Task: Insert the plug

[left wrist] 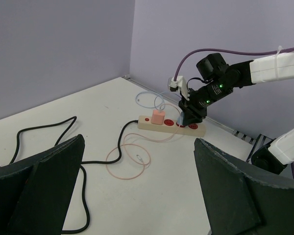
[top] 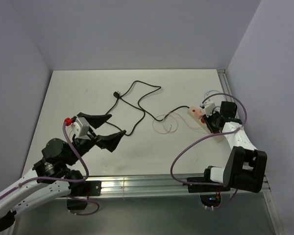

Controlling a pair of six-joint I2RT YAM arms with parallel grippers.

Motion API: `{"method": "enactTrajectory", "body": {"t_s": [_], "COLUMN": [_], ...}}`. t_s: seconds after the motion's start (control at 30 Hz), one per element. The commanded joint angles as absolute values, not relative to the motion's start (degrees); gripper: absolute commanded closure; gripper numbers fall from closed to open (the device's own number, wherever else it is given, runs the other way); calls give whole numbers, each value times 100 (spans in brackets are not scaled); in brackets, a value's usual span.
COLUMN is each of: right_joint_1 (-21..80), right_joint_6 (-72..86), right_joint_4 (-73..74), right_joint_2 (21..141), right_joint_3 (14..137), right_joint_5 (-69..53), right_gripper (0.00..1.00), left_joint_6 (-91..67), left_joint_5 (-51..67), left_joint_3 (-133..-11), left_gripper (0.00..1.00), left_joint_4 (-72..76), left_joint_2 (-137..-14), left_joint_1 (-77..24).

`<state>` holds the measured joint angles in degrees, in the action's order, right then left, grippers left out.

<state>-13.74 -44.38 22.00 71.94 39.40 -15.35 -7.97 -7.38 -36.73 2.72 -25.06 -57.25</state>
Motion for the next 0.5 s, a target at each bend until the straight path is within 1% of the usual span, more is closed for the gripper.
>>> {"method": "enactTrajectory", "body": {"t_s": [0.0,0.17,0.3,0.47], "right_joint_1": [-1336,-1327,-1336,-1538], "right_joint_6": [-4333,-4351,-4394,-4570], "right_joint_4": [2567,2540,2672,2611], "right_joint_2": [7330,7584,8233,8604], "right_joint_3": [3841,3919,4236,4351], "right_joint_5": [-1564,-1450,-1380,-1433], "right_gripper": [100,100,100,100], "left_joint_6": [-729,-729,-721,-686], "left_joint_5": [-747,-773,-817,-879], "left_joint_3": [-3630,-3630,-3639,-3630], "left_gripper": [0,0,1,0], "left_joint_4": [483,475,440,431], "left_joint_2": [-2461,-2522,-2575,-2645], "left_joint_1": [-5757,-5757,-5757,-5757]}}
